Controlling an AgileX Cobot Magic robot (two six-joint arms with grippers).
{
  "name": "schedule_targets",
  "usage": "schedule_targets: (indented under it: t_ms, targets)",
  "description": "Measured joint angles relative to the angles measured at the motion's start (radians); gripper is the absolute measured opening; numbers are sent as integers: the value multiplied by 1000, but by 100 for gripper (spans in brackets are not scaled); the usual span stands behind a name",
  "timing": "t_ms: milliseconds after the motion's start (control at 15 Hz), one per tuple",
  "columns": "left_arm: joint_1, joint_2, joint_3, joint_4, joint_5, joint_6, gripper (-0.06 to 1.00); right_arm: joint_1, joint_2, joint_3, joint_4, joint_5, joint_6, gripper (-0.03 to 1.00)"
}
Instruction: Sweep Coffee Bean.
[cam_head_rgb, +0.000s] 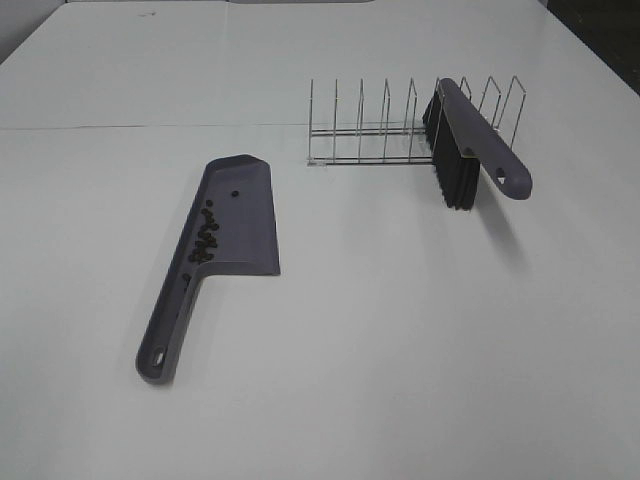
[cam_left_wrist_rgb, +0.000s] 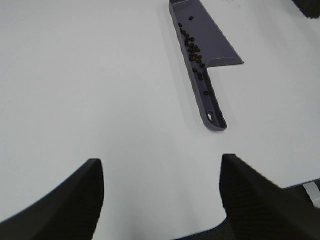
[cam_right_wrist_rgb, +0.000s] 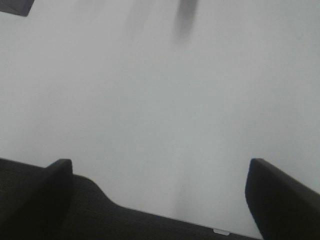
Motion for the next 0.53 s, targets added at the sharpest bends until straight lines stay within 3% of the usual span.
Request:
schedule_targets:
  t_ms: [533]
  targets:
    - [0, -6, 0, -15, 0, 10, 63, 0, 0, 0, 0, 0, 0, 82]
